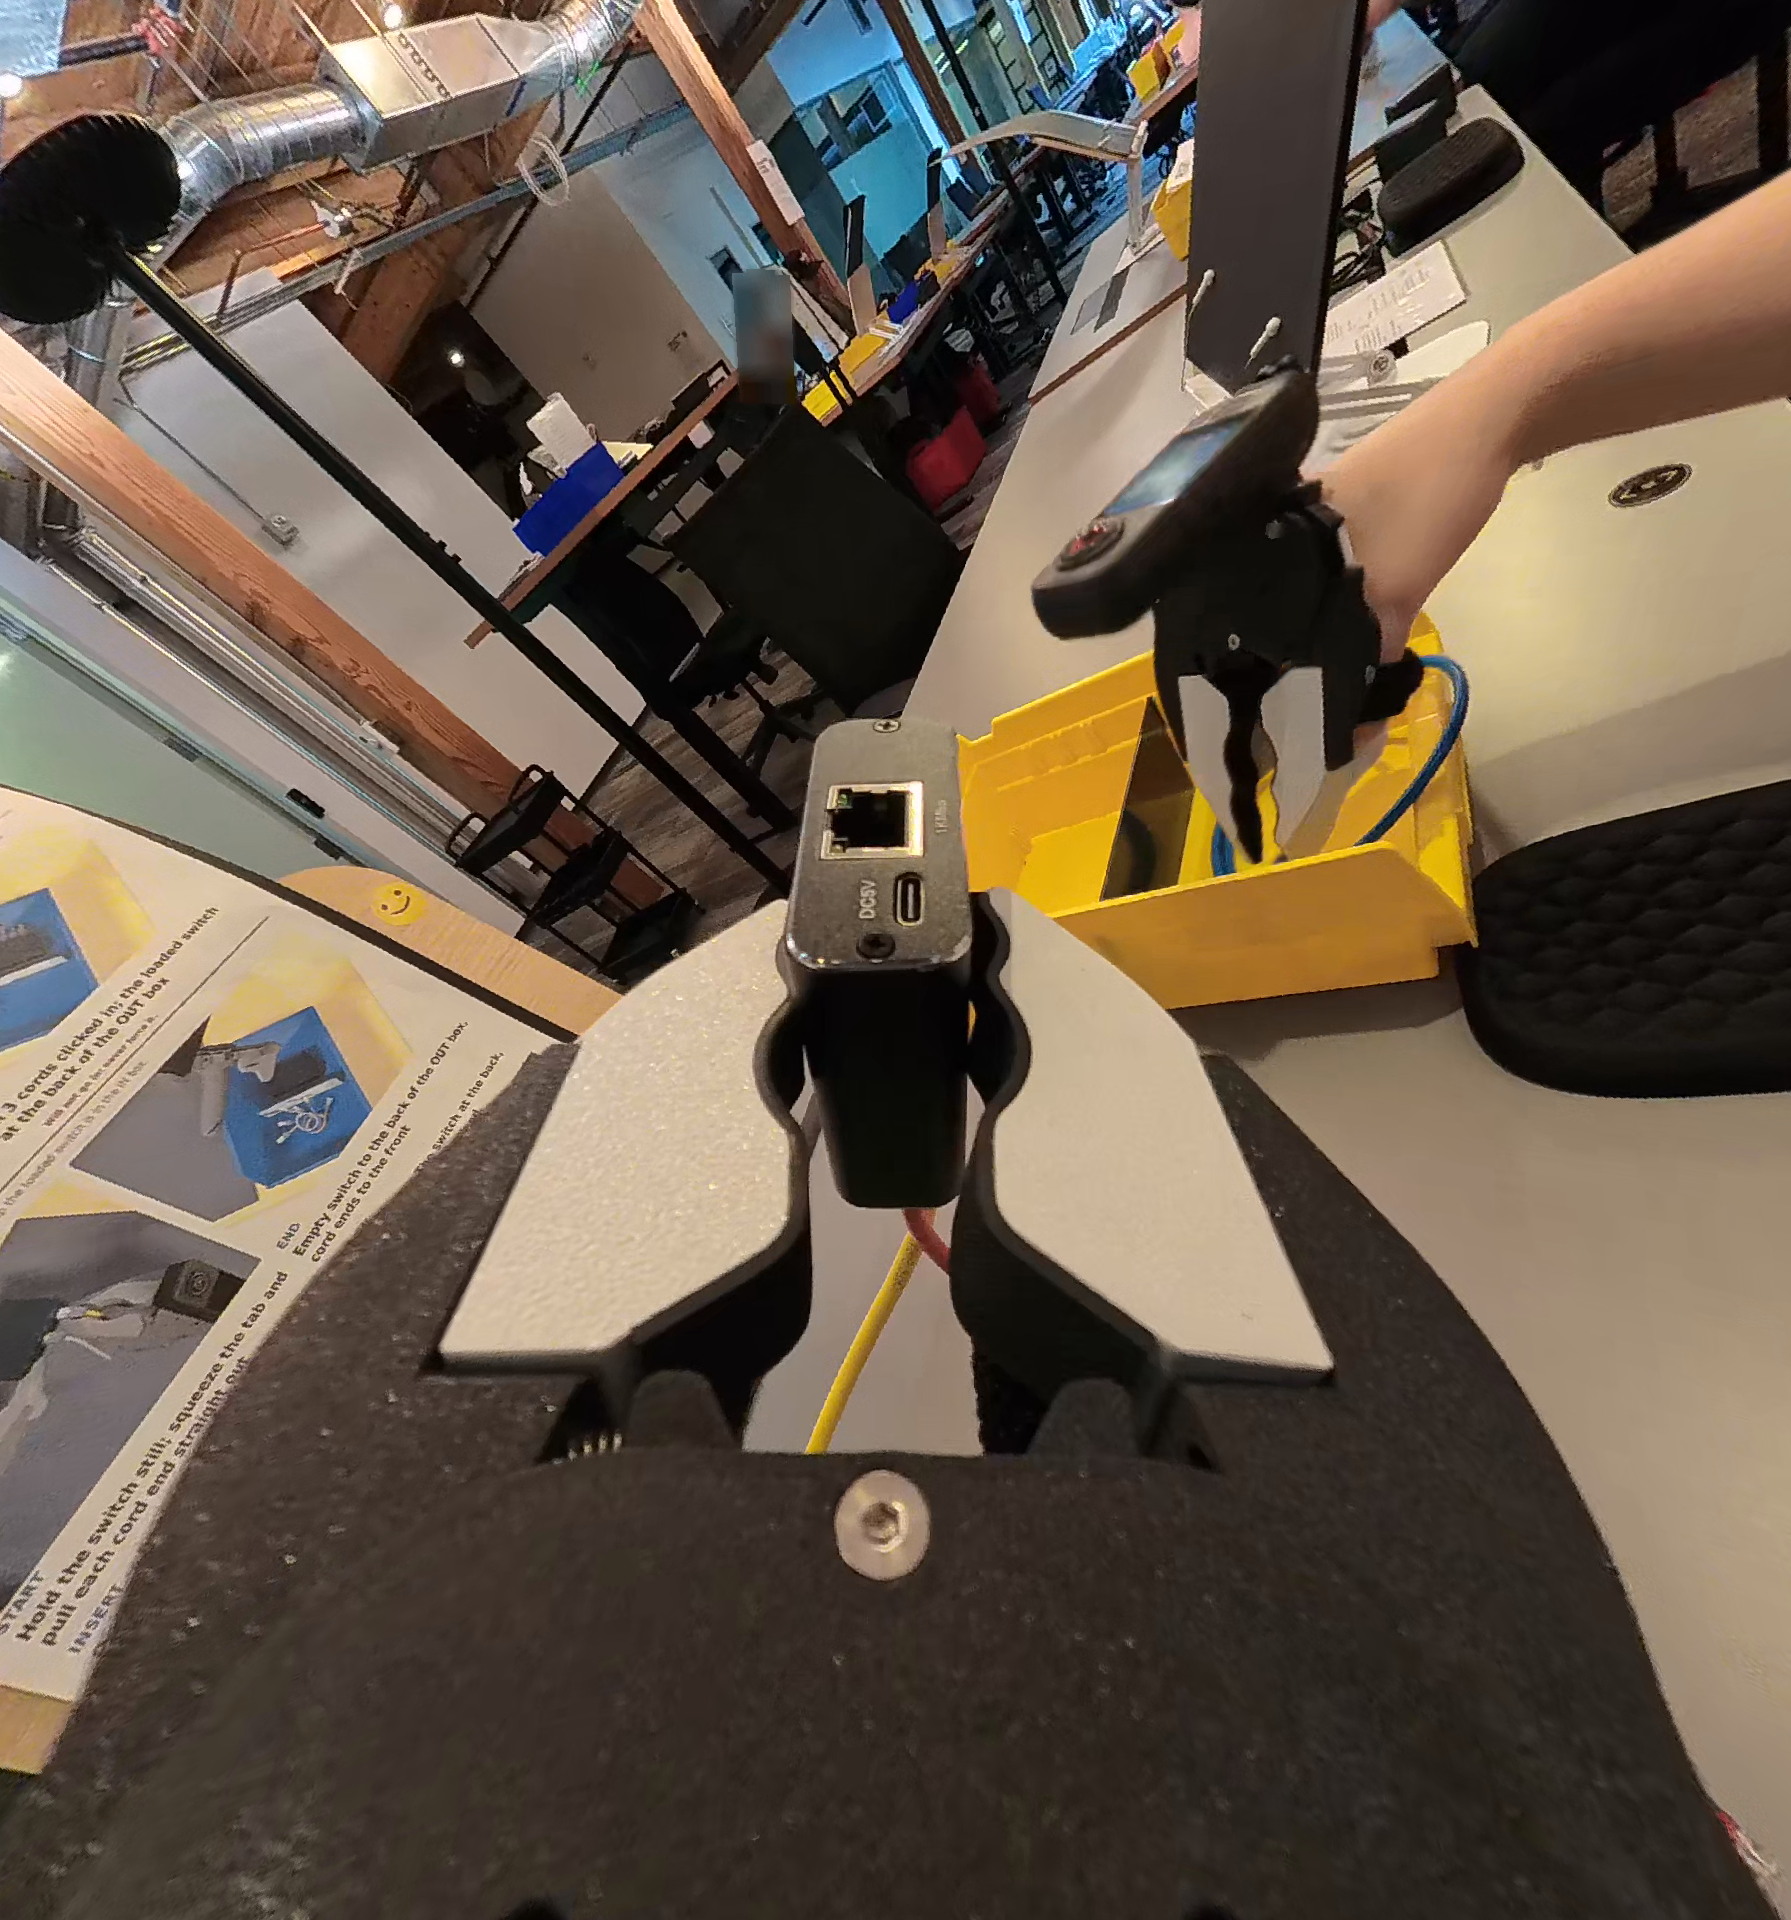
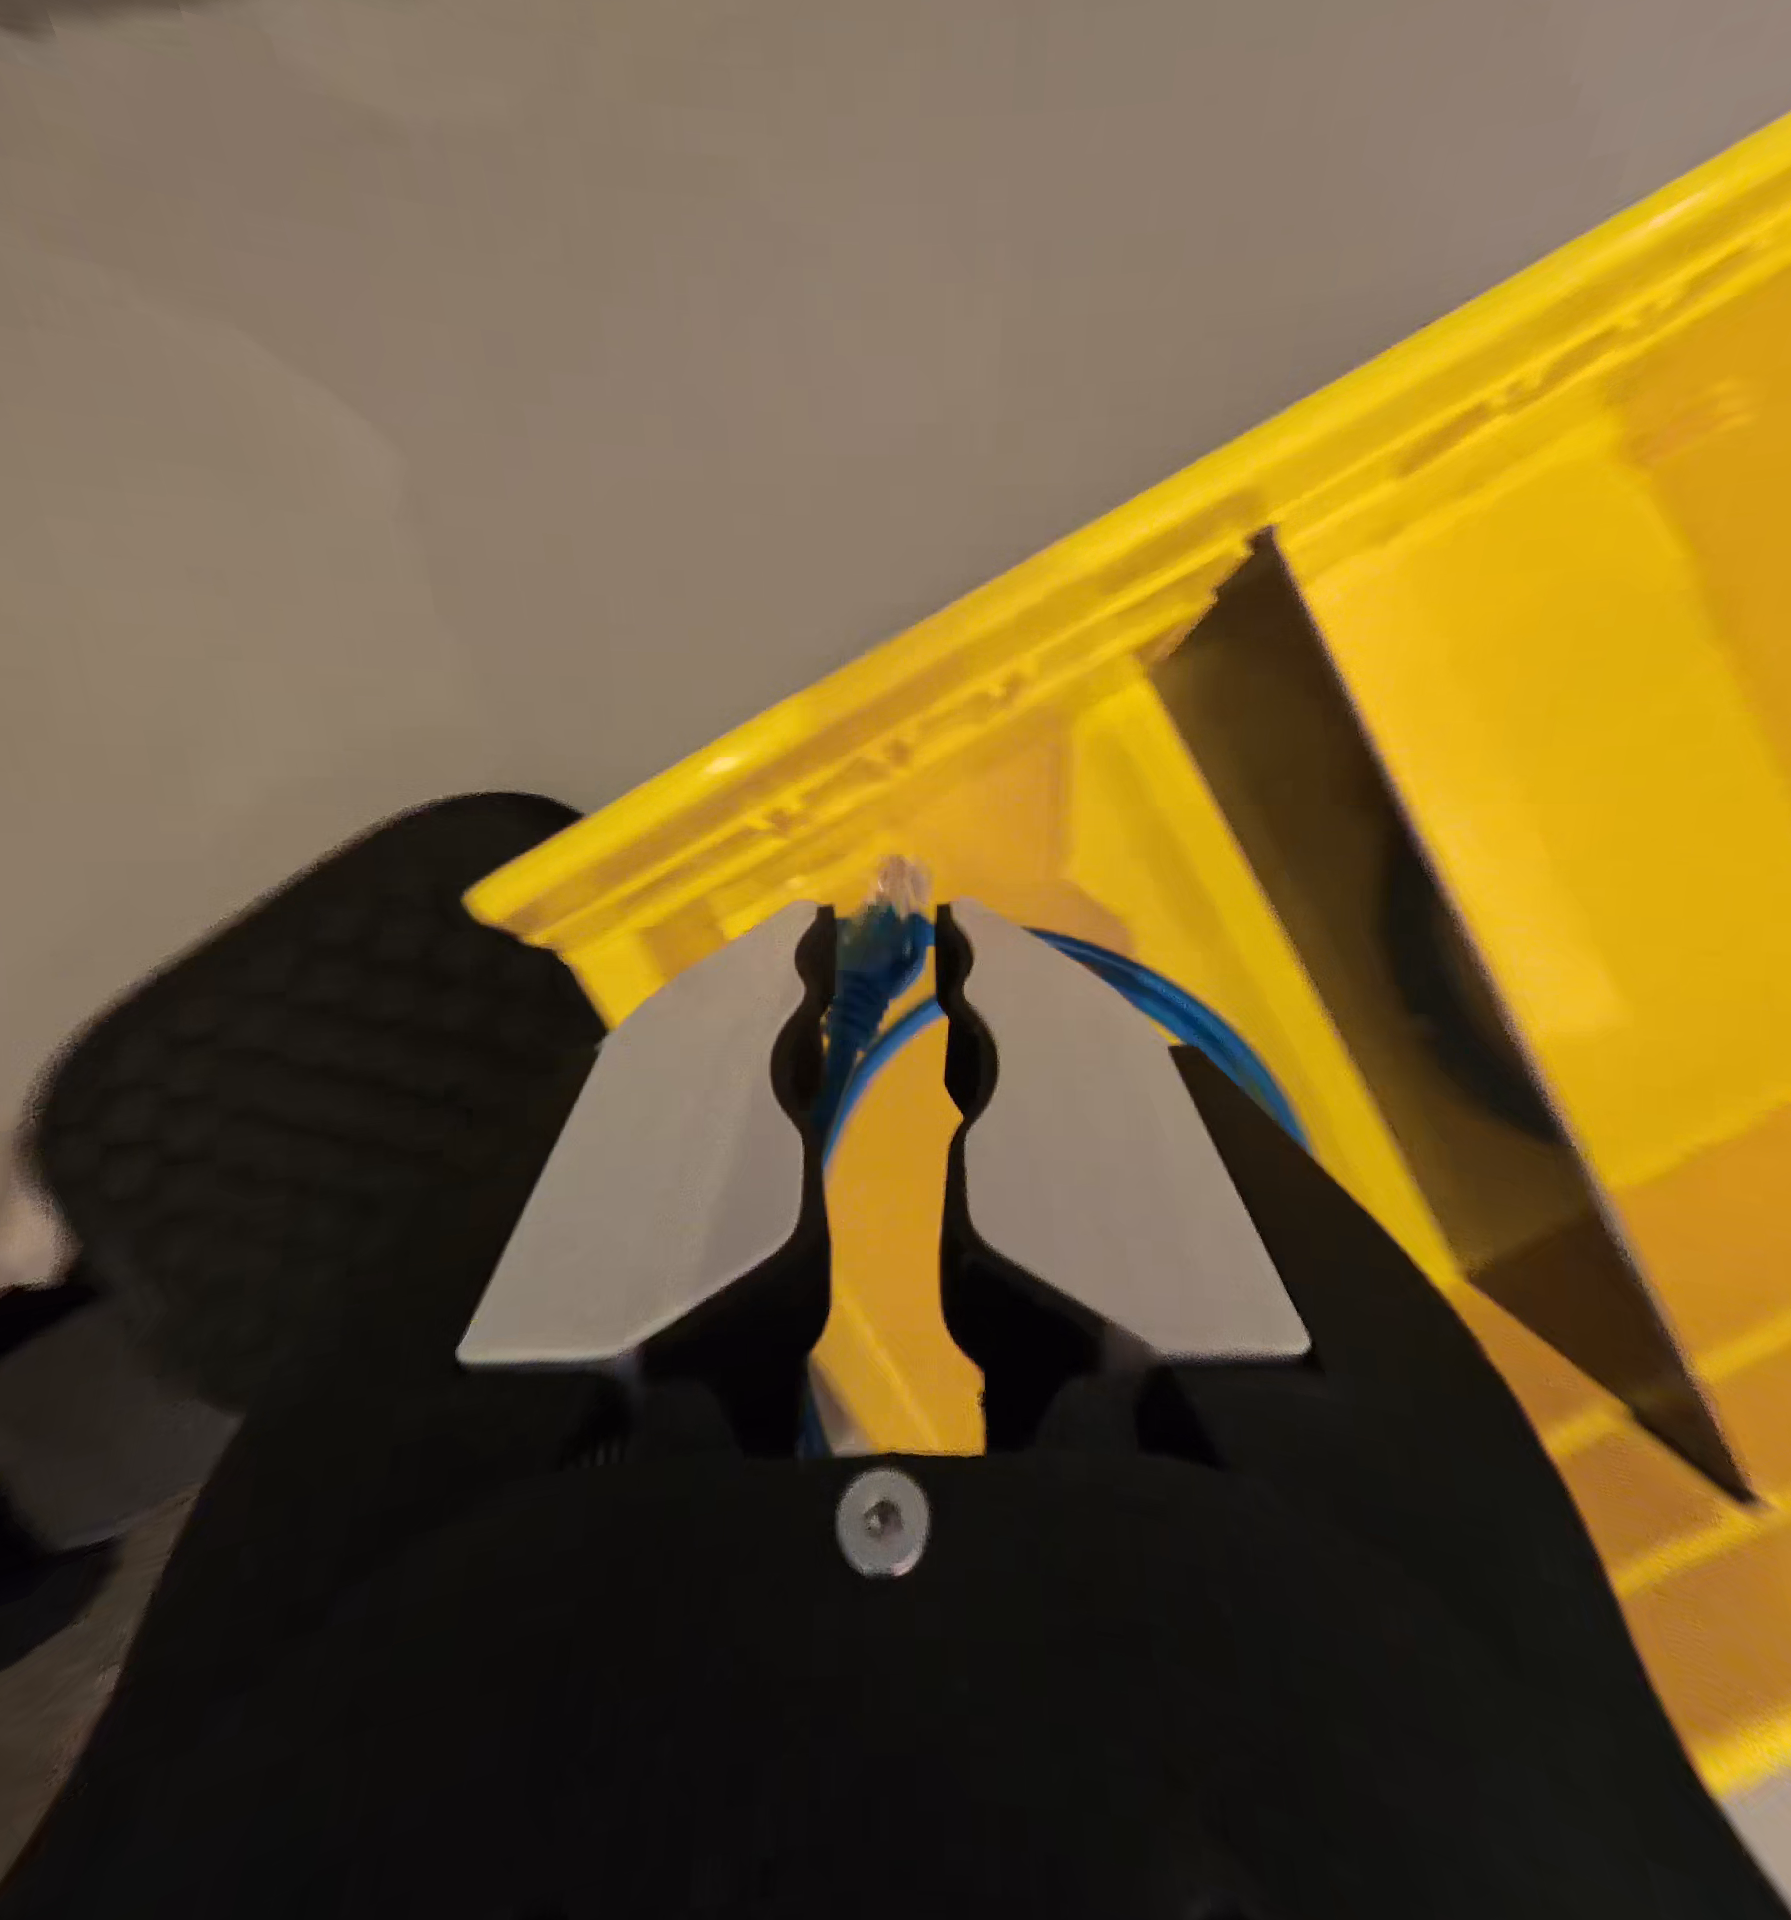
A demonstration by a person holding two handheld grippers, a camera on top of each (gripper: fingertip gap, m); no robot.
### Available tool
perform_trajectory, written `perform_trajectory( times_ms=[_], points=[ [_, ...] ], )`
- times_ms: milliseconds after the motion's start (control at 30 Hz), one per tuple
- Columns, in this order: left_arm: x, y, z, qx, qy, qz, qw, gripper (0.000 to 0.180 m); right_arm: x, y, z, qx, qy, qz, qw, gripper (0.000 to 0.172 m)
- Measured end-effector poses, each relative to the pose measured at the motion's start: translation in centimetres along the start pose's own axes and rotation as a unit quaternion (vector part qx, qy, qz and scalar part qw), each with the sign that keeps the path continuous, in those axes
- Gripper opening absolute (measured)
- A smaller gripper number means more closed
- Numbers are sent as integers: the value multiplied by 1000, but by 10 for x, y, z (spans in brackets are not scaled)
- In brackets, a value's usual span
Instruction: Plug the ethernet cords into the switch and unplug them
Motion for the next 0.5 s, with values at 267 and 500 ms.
perform_trajectory(
  times_ms=[267,500],
  points=[
    [-1,-1,2,-3,4,-6,1000,27,47,23,-5,56,25,45,997,45],
    [-4,0,2,-1,10,-9,1000,27,47,75,-33,169,80,-36,982,17]
  ],
)
Point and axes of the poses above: each gripper's, where its closed fingertips meet, x back along the fingers, y out of its underside, z = x × y across the jaws, the point moved 10 cm from there along x, back along the fingers, and after that the axes turned 15 degrees about y, right-handed, at the moved point
